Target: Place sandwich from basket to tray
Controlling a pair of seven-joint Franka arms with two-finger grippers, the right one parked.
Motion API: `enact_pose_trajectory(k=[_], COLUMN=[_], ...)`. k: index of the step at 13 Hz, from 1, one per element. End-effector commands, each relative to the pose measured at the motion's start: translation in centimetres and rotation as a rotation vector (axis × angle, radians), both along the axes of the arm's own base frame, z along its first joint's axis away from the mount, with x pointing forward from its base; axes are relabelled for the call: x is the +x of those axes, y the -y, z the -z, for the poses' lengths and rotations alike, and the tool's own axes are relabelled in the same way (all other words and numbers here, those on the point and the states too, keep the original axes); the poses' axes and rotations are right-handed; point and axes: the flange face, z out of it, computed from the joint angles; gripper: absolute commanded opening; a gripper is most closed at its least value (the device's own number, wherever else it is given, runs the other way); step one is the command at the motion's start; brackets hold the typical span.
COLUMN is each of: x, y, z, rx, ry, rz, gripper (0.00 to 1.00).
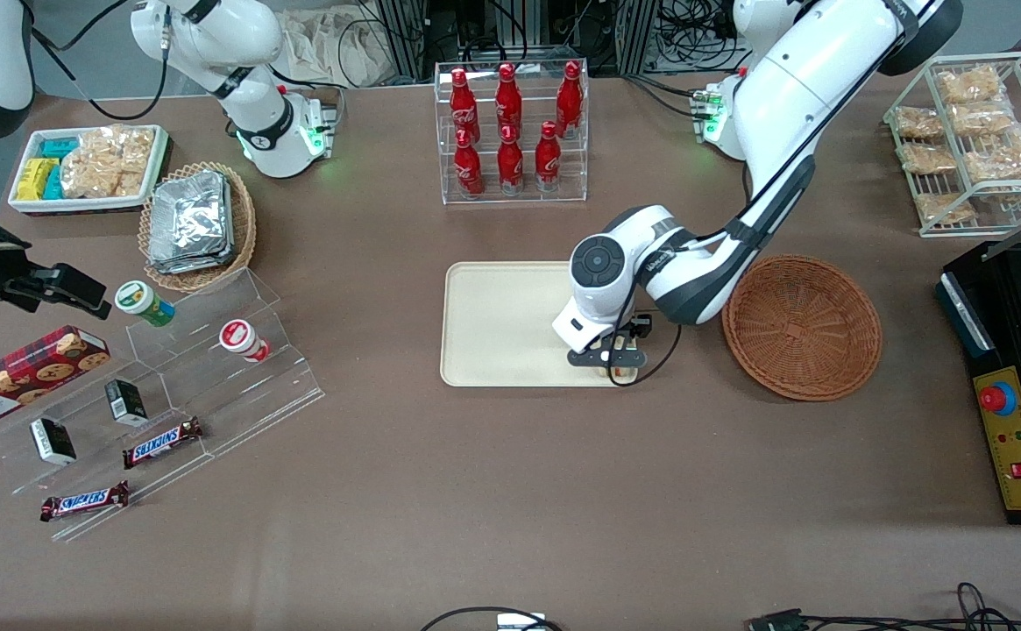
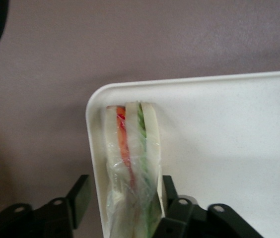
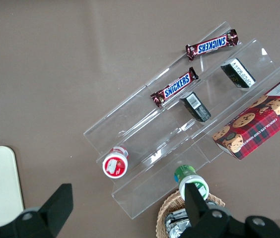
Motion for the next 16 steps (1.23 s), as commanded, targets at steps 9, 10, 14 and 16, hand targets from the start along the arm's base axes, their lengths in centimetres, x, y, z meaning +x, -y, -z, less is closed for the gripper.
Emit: enact_pose_trajectory(k=[9,10,14,16], x=[1.8,2.0,2.1,1.6], y=[-16.2,-18.6,-26.9,-28.8], z=[-28.3,-29.2,-32.1,-33.7], rx=[-0.055,-0.054,-0.093,-0.116], ry=[0.03,0.034,0.043,0.072], rz=[-0.091,-0.09,-0.129,-0.159], gripper=[1.0,1.0,1.0,1.0])
